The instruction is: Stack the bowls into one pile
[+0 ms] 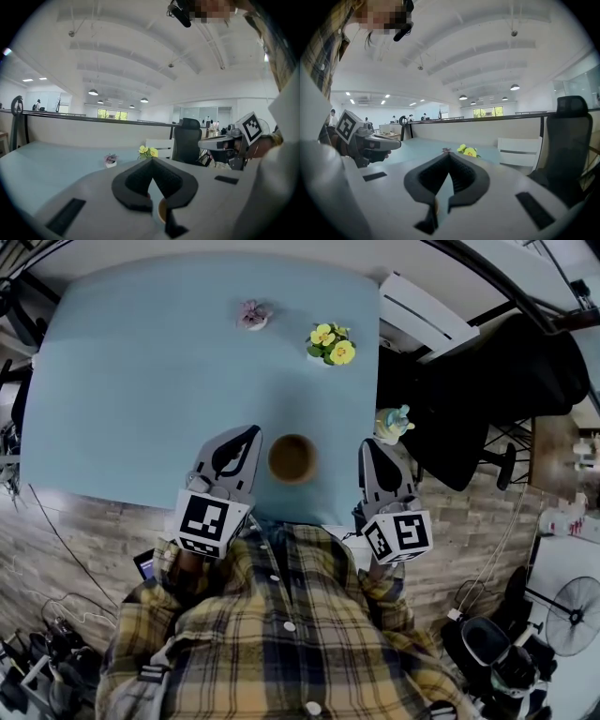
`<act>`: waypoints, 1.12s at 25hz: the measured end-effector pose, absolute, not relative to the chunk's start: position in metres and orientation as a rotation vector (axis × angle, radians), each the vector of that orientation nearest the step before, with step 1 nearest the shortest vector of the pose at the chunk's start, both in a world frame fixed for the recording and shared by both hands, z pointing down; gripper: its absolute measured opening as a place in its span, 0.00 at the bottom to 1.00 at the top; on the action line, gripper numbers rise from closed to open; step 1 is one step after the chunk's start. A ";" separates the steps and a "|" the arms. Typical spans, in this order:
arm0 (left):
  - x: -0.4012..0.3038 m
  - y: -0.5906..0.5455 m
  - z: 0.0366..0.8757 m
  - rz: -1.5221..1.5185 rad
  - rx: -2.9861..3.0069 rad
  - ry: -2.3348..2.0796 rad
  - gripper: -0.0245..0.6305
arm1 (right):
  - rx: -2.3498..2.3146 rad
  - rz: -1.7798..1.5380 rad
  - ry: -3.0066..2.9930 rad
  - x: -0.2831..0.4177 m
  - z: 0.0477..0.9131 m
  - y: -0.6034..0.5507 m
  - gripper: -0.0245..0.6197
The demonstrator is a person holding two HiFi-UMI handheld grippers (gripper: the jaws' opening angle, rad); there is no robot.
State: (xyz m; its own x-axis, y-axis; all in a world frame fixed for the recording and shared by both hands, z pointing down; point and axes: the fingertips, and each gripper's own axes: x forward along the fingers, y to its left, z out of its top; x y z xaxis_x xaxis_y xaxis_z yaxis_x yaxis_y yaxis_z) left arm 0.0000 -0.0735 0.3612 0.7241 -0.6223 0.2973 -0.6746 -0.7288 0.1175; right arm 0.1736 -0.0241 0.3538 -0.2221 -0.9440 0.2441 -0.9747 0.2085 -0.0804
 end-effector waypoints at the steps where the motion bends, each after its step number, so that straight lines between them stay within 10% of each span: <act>1: 0.001 -0.074 0.360 0.349 2.713 -1.032 0.02 | 1.864 0.328 -2.328 0.174 0.354 -0.024 0.04; 28: -0.002 -0.085 0.368 0.374 2.704 -1.056 0.02 | 1.838 0.347 -2.307 0.175 0.365 -0.031 0.04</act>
